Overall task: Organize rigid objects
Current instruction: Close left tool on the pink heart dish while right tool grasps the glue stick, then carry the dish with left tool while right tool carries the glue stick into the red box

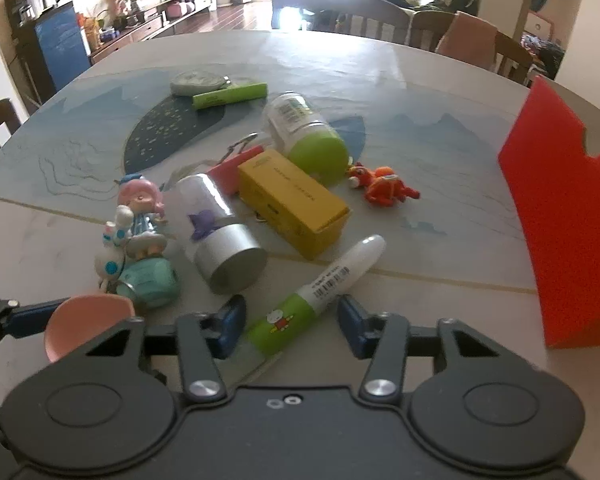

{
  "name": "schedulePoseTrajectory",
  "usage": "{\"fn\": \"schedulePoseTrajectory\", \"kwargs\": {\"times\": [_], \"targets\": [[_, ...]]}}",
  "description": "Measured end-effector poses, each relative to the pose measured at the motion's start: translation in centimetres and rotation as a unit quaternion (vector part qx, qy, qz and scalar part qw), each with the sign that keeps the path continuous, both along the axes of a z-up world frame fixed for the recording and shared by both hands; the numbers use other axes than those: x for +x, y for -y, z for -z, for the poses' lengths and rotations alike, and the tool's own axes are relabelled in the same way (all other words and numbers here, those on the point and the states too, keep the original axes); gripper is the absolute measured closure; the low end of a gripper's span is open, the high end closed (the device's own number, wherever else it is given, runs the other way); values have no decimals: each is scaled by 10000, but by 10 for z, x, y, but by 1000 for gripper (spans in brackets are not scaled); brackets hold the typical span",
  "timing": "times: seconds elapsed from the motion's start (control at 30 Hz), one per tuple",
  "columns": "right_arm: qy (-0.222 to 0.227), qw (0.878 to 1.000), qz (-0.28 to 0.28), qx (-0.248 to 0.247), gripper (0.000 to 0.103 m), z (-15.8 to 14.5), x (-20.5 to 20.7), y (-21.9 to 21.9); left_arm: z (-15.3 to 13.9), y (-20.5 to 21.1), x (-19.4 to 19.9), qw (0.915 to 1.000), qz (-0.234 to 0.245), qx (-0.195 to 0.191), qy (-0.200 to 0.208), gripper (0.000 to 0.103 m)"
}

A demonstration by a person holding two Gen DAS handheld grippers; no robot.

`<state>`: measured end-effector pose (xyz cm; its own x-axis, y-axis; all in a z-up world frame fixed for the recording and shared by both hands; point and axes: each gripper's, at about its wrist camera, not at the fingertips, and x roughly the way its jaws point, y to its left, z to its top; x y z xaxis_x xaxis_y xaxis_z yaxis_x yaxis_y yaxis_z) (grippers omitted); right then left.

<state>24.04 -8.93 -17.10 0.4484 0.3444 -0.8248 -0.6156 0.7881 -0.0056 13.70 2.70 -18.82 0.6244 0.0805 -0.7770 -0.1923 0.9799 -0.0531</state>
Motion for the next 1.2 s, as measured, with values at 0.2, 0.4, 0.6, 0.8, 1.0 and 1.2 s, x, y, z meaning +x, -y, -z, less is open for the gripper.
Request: {"fn": "schedulePoseTrajectory", "kwargs": {"times": [0.2,0.4,0.6,0.8,1.0,1.2], "targets": [[-99,9994,309,142,84,-4,6,14,-2,-1,-3,10000,6,-44,-64,25],[-24,9980,574,274,87,-12,-1,29,-10,1,-12,9999,97,-49,-12,25],[-68,9956,794,485,87,-30,-17,46,-25,4,-25,9996,245,-83,126,25],[-32,9935,862,748,87,-63,-40,65,-47,4,-37,9989,357,-77,302,25],[154,9912,940,922,87,-99,-60,83,-76,6,-48,9964,542,-188,623,25],[336,9898,1049,906,87,-132,-66,100,-105,15,-49,9926,819,-249,857,25]]}}
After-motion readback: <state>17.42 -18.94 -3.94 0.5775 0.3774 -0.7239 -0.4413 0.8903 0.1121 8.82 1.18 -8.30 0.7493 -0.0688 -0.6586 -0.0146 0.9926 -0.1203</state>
